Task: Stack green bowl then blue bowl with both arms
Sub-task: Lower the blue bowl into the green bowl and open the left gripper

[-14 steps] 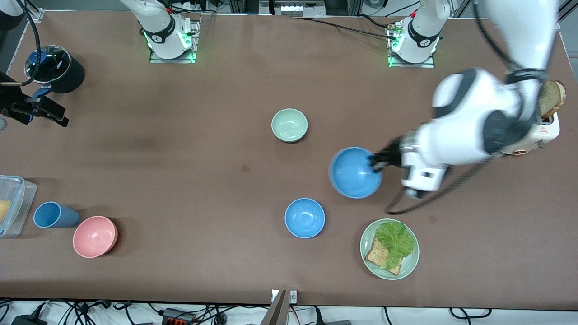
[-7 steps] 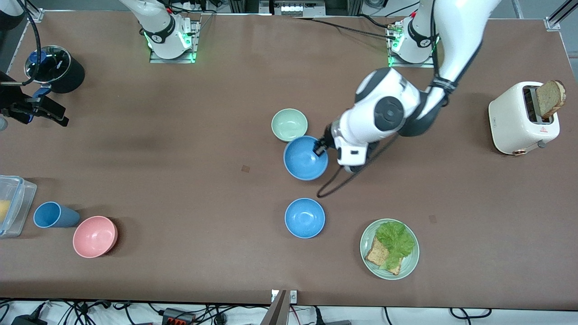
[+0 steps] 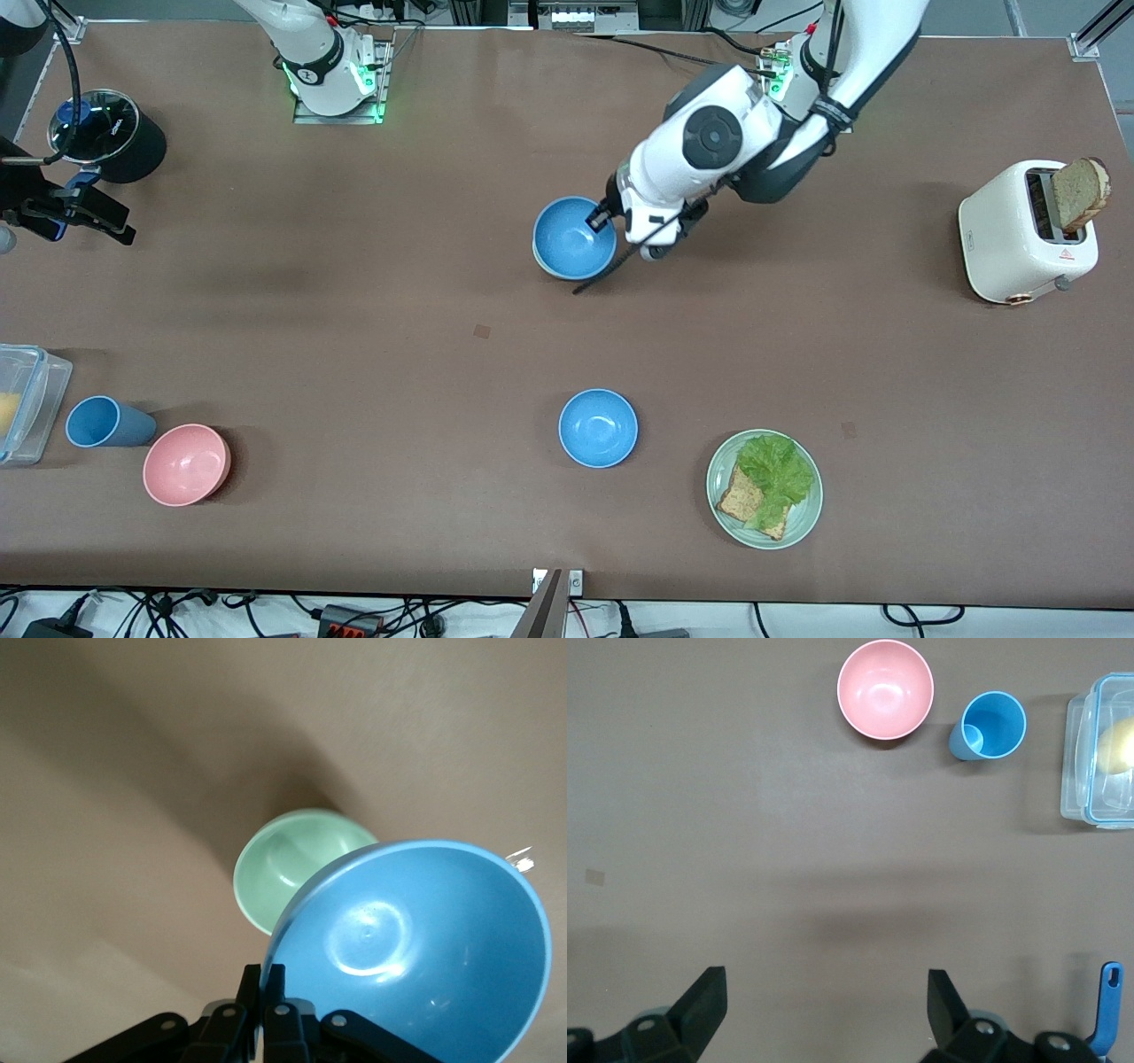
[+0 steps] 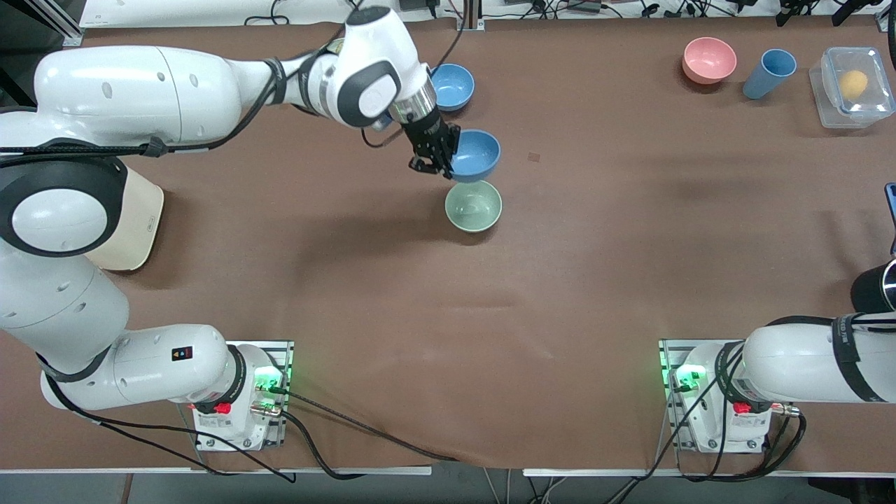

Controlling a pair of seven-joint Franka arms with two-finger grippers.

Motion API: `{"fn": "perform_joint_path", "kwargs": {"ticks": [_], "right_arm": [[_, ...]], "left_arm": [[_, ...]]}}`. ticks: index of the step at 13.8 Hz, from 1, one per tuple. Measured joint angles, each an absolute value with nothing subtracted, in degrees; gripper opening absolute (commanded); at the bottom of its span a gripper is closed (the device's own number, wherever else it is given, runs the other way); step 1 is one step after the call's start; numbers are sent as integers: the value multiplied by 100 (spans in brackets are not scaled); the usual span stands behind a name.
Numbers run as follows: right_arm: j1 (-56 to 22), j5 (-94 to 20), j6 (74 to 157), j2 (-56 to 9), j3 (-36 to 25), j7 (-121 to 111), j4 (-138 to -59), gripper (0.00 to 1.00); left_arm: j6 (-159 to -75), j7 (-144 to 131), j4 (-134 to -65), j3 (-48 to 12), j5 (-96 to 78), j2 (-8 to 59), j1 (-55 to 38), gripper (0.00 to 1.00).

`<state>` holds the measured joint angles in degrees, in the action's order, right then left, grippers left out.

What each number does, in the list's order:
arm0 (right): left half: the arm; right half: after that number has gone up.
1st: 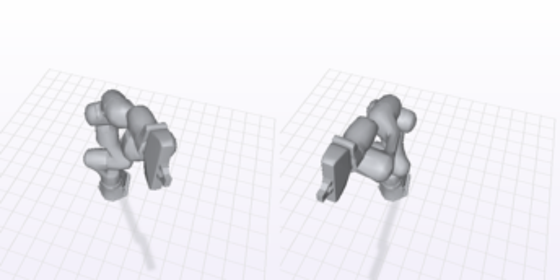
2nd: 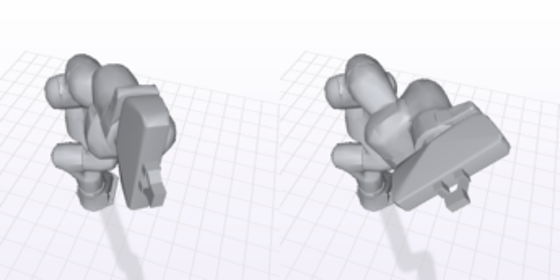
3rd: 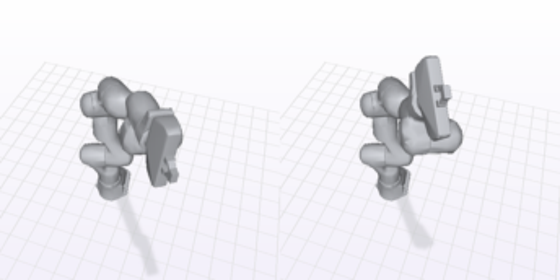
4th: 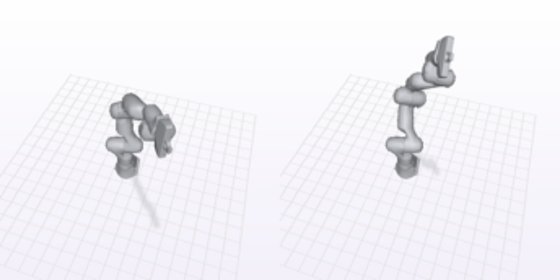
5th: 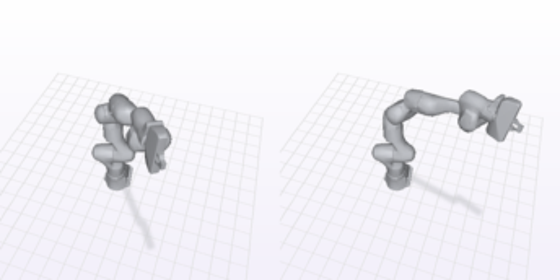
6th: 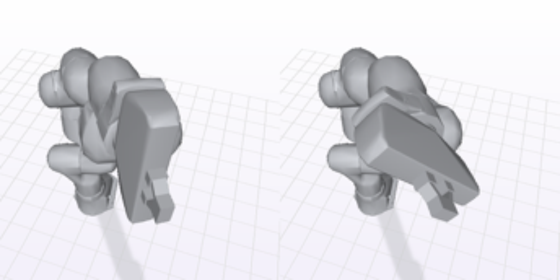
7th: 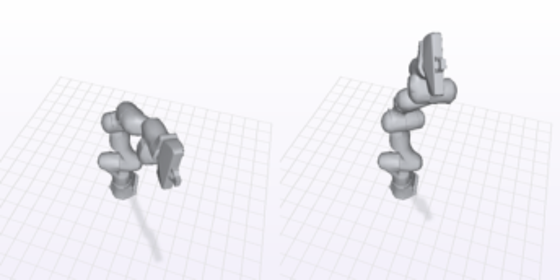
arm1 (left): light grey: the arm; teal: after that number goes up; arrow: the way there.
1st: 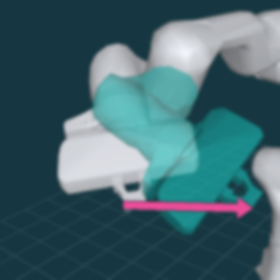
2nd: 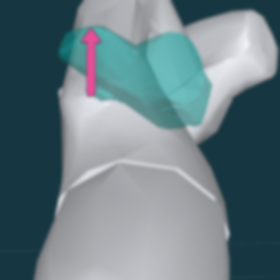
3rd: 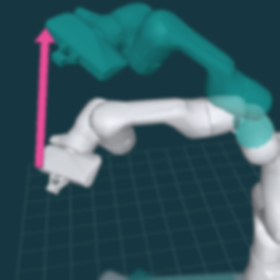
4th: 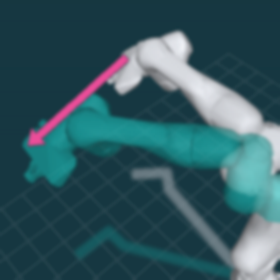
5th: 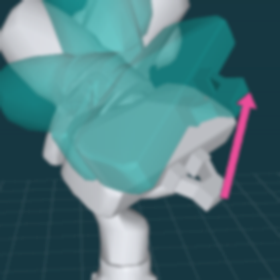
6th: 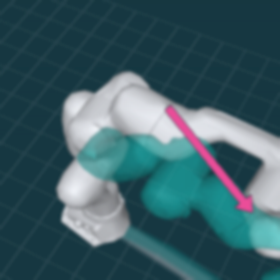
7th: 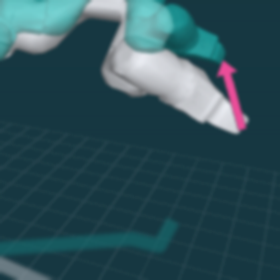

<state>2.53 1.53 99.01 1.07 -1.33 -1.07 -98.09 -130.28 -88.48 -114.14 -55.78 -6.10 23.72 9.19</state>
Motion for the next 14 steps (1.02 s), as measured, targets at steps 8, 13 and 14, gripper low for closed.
{"fn": "perform_joint_path", "kwargs": {"ticks": [8, 13, 14], "right_arm": [[221, 153, 9833, 116, -130, -107, -9828, 100], [208, 153, 9829, 116, -129, -107, -9831, 100], [206, 153, 9829, 116, -128, -107, -9831, 100]], "left_arm": [[-13879, -8888, -11863, -5458, -610, 2606, 547, 1], [-13955, -8875, -11869, -4934, -425, 2785, 134, 4], [-13961, -8875, -11869, -4907, -364, 2806, 102, 4]]}}
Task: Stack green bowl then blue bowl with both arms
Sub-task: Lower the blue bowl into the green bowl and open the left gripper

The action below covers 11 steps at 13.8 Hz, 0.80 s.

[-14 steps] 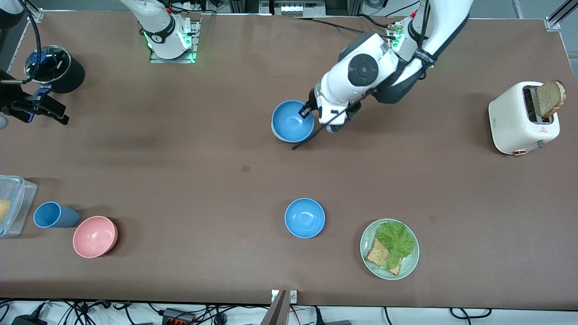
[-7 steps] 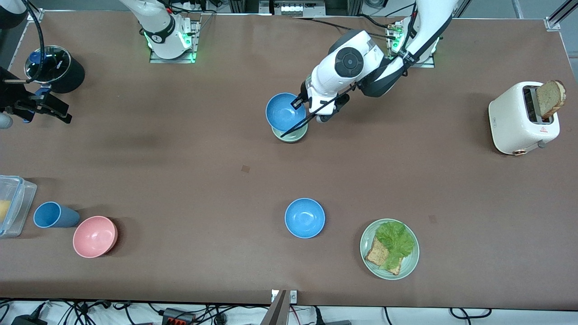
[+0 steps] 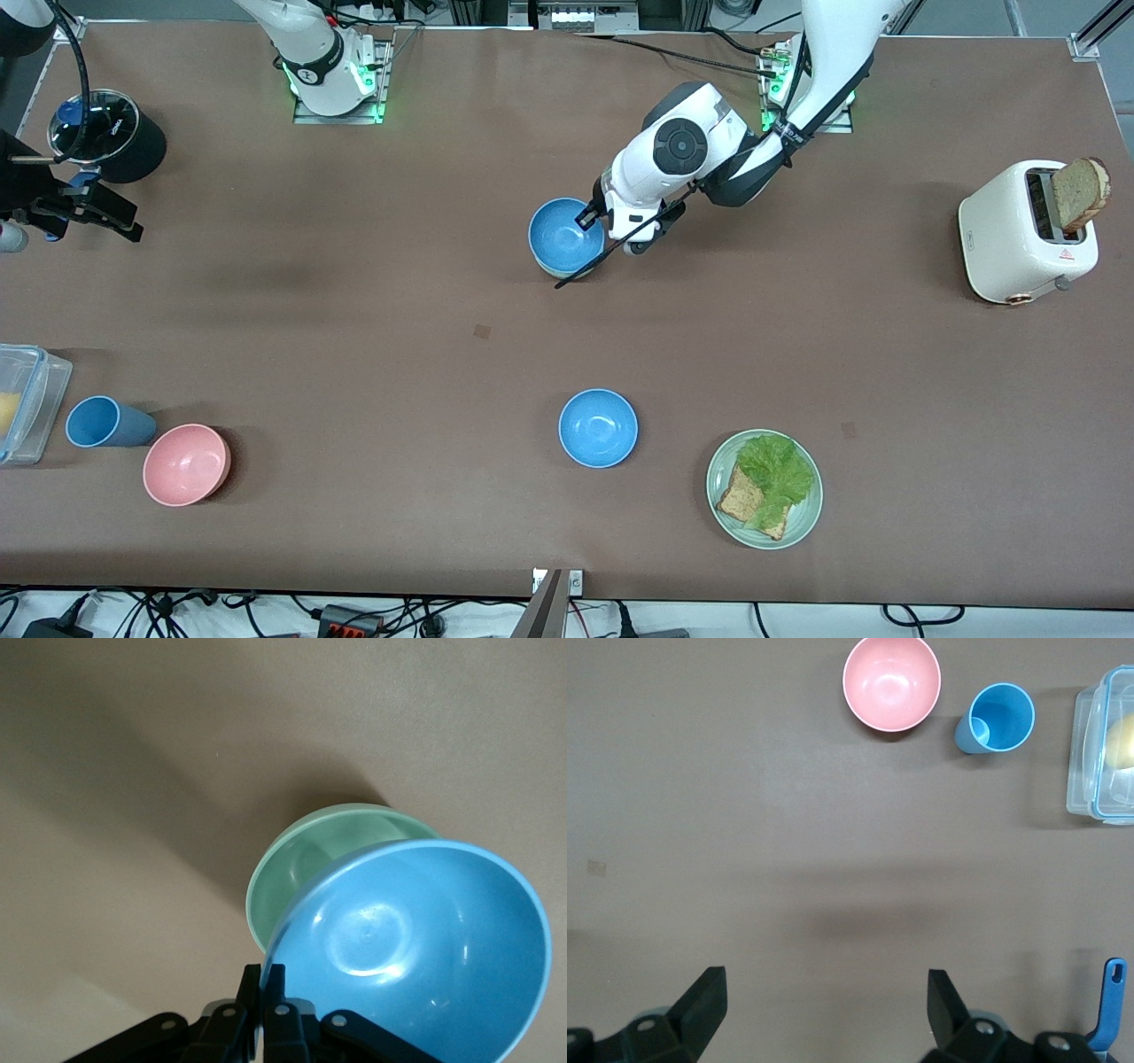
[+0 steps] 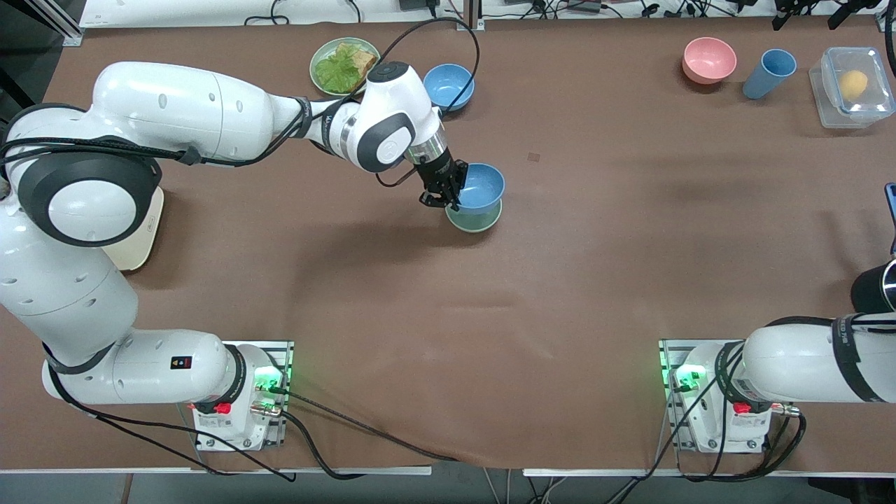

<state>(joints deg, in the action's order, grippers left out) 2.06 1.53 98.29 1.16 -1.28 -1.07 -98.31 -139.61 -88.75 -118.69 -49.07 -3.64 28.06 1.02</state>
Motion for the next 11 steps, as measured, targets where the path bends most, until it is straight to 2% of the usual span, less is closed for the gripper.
{"fn": "perform_joint_path", "kwargs": {"ticks": [2, 4, 6, 8, 11], "right_arm": [[205, 153, 9829, 117, -129, -107, -9831, 100], [205, 153, 9829, 119, -128, -107, -9831, 100], [204, 153, 9829, 120, -128, -110, -9831, 100], [204, 153, 9829, 123, -128, -123, -9831, 100], [204, 153, 9829, 127, -128, -129, -9831, 100]], "left_arm": [[-13961, -8876, -11869, -4854, -275, 2829, 88, 8], [-13961, -8876, -11868, -4836, -251, 2832, 87, 29], [-13962, -8883, -11857, -4832, -250, 2831, 99, 38], [-13904, -8890, -11767, -4848, -250, 2791, 177, 39], [-13135, -8908, -11358, -5243, -250, 2595, 590, 41]]}}
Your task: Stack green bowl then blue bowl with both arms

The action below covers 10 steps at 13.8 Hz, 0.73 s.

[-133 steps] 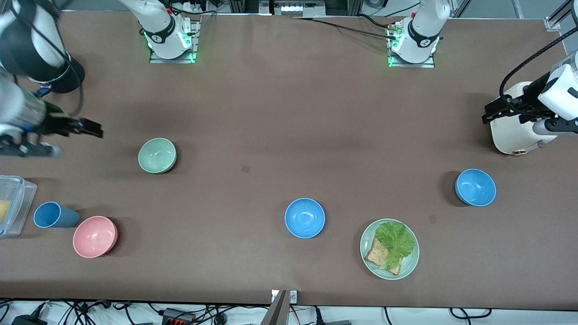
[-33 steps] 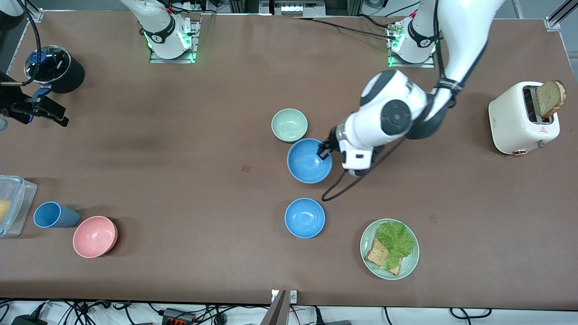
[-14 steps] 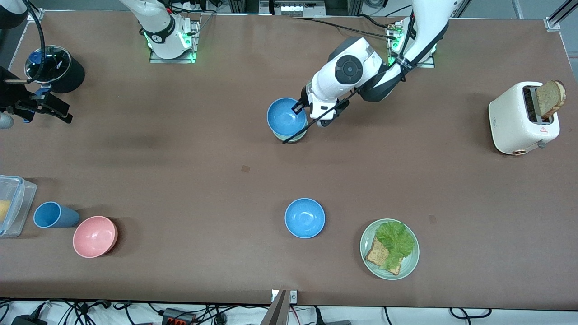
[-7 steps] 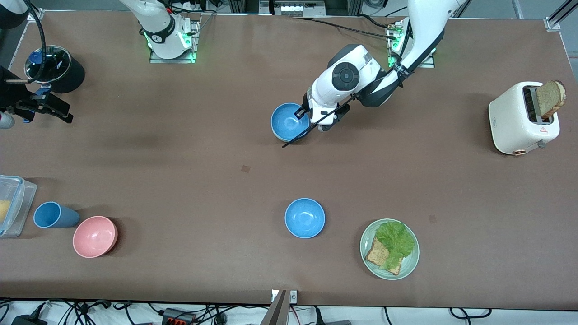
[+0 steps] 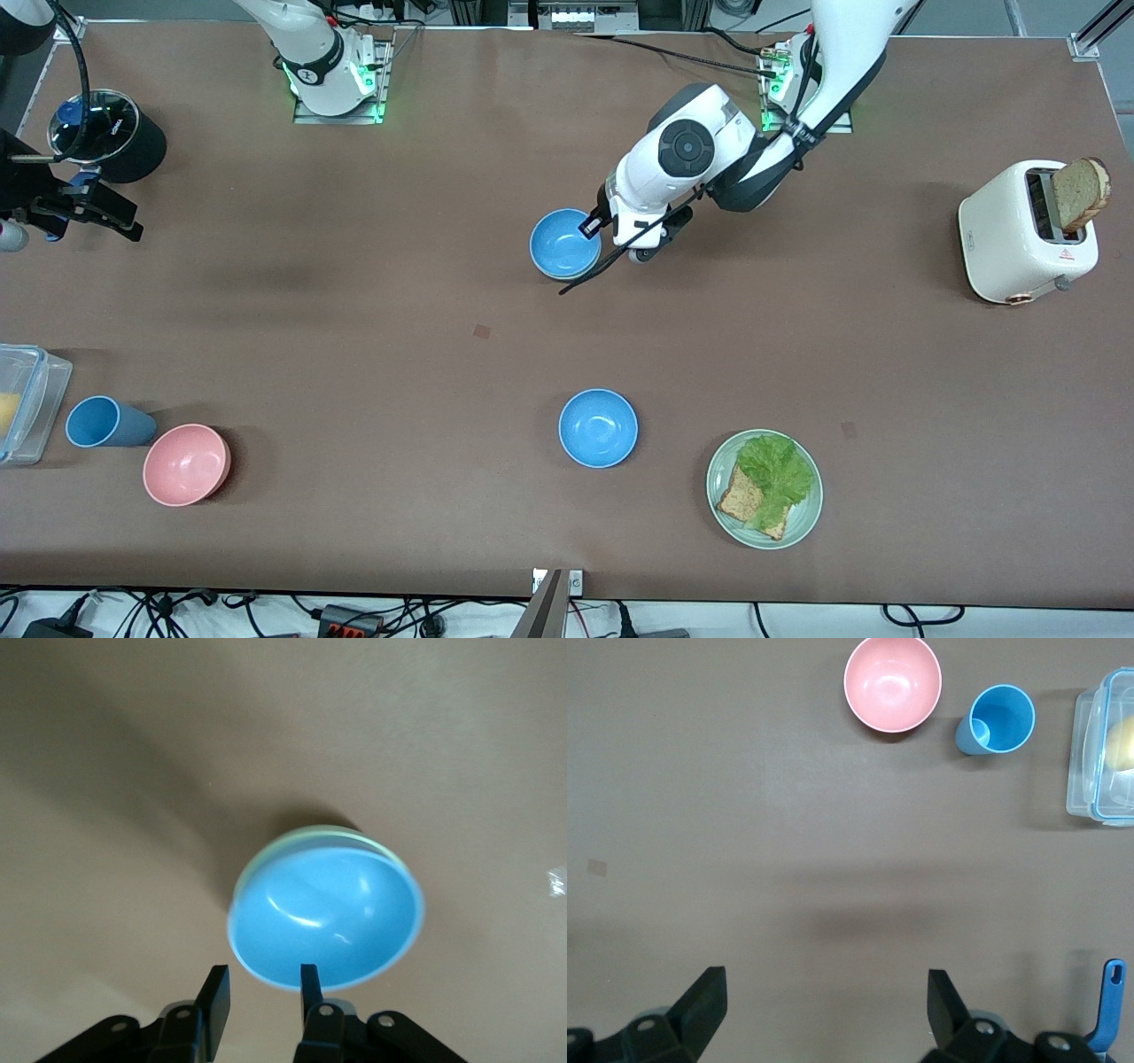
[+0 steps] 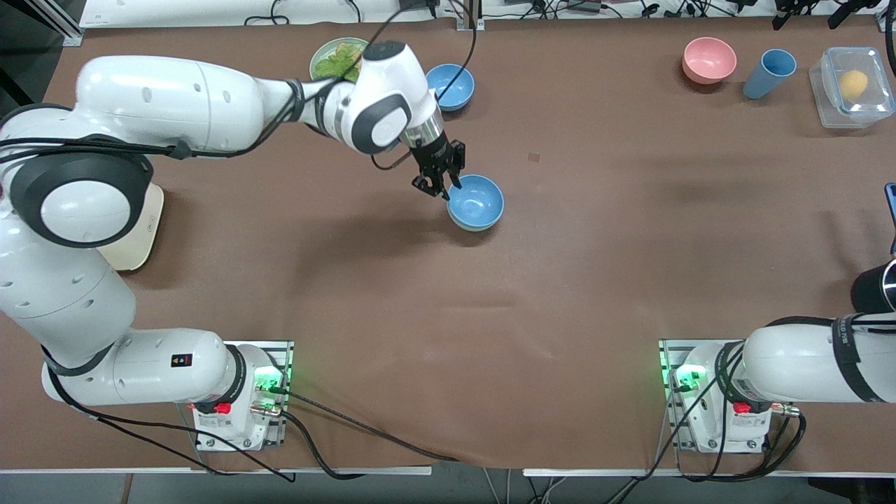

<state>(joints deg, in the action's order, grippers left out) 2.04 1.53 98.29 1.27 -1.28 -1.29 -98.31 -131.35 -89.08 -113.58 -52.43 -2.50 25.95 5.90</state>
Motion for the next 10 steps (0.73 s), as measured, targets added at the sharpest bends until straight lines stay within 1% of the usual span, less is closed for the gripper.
{"fn": "perform_joint_path", "kwargs": {"ticks": [1, 3, 5, 7, 10], "right_arm": [[203, 153, 9828, 128, -128, -130, -9832, 100], [202, 153, 9826, 130, -128, -132, -9832, 100], [202, 153, 9826, 132, -128, -133, -9831, 100], [202, 153, 9825, 133, -128, -134, -9831, 100], [202, 153, 9821, 133, -128, -134, -9831, 100]], "left_arm": [[-12860, -8911, -11211, -5499, -250, 2525, 907, 41], [-12514, -8737, -11020, -6005, -236, 2432, 1684, 38], [-12225, -8012, -10829, -6264, -230, 2405, 2385, 38], [-11772, -7230, -10453, -6222, 53, 2408, 2734, 38], [-11184, -6150, -9736, -5973, 1084, 2481, 2903, 40]]}}
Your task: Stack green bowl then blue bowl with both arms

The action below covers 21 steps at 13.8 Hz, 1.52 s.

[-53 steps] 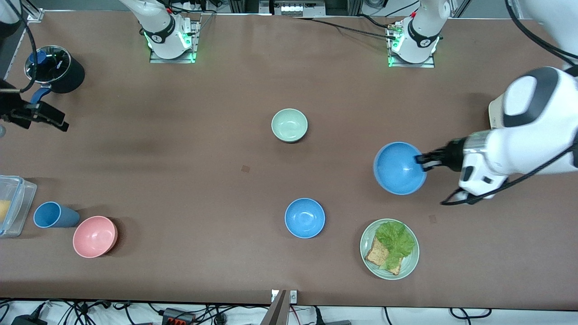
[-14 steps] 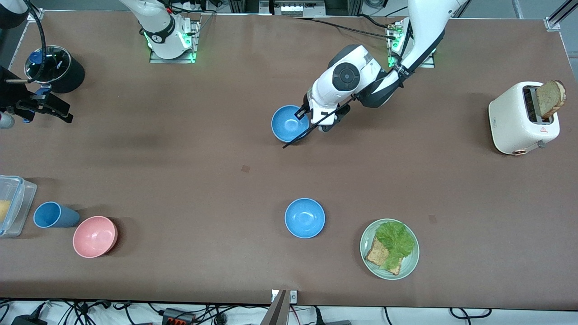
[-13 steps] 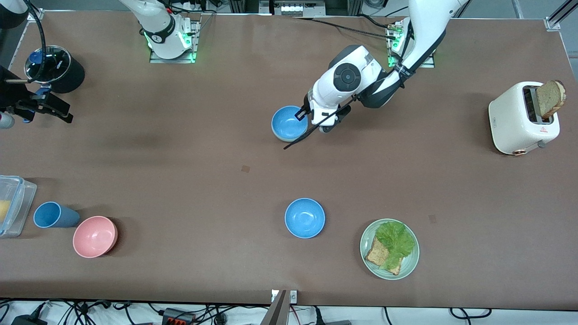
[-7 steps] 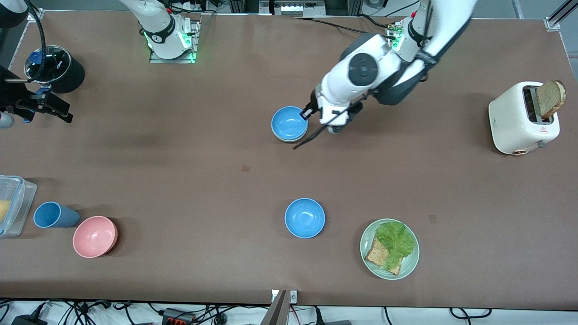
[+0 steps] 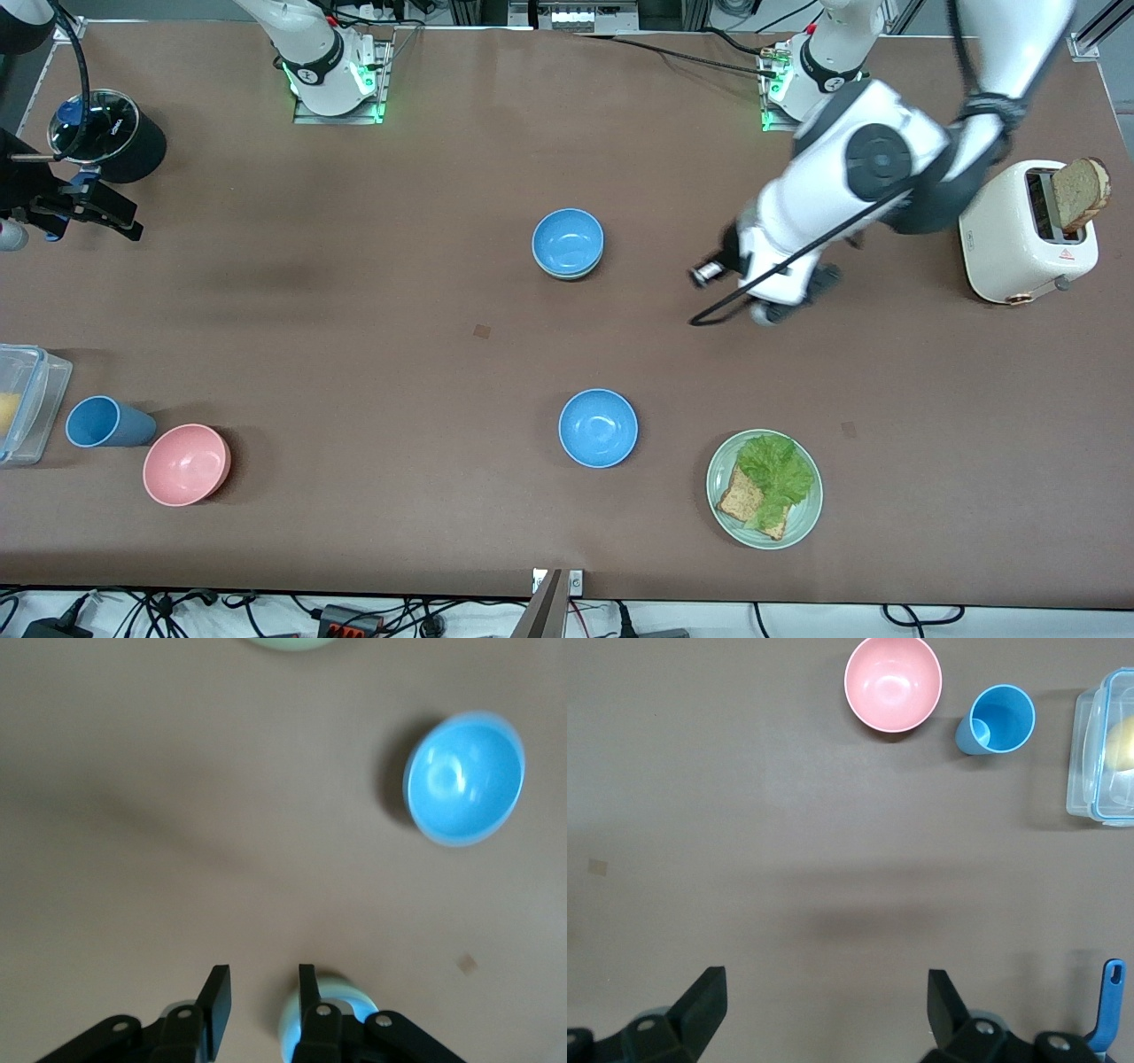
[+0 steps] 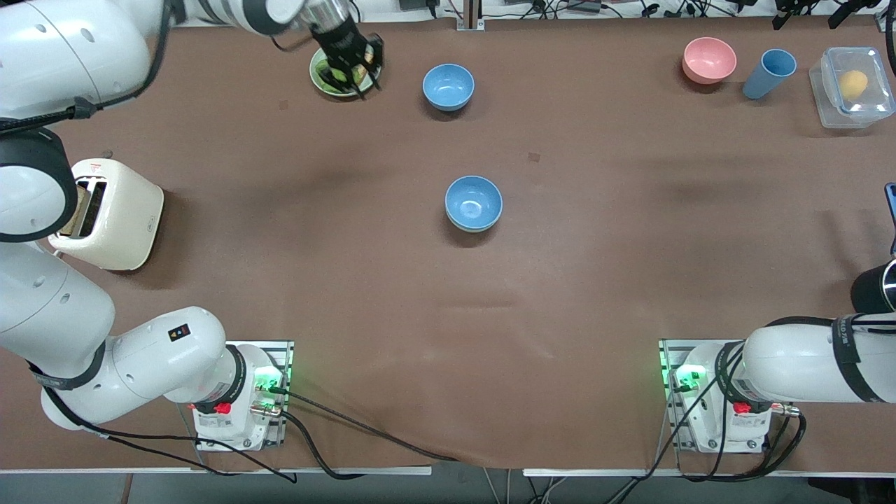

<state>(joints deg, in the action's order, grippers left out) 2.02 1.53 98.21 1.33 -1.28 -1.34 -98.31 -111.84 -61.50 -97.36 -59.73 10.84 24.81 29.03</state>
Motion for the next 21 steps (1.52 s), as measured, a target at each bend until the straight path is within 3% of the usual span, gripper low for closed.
{"fn": "perform_joint_path", "kwargs": {"ticks": [8, 13, 15, 16, 19, 21], "right_arm": [[202, 153, 9817, 134, -128, -136, -9831, 100], [202, 153, 9817, 137, -128, -139, -9830, 100], [202, 153, 9818, 140, -128, -140, -9829, 100], [202, 153, 9818, 141, -128, -140, -9829, 100], [202, 153, 9817, 142, -128, -140, -9829, 100], [202, 153, 9817, 142, -128, -140, -9829, 100]], "left_arm": [[-10060, -2075, -8461, -5041, 1857, 2691, 2922, 46], [-9425, -1022, -7785, -4667, 1857, 2849, 2826, 46], [-9384, -931, -7703, -4196, 1821, 2818, 2528, 65], [-9382, -871, -7673, -3849, 1681, 2742, 2301, 98], [-9419, -531, -7732, -2590, 910, 2287, 1587, 100], [-9720, -64, -8024, -2068, 638, 1908, 1460, 100]]}}
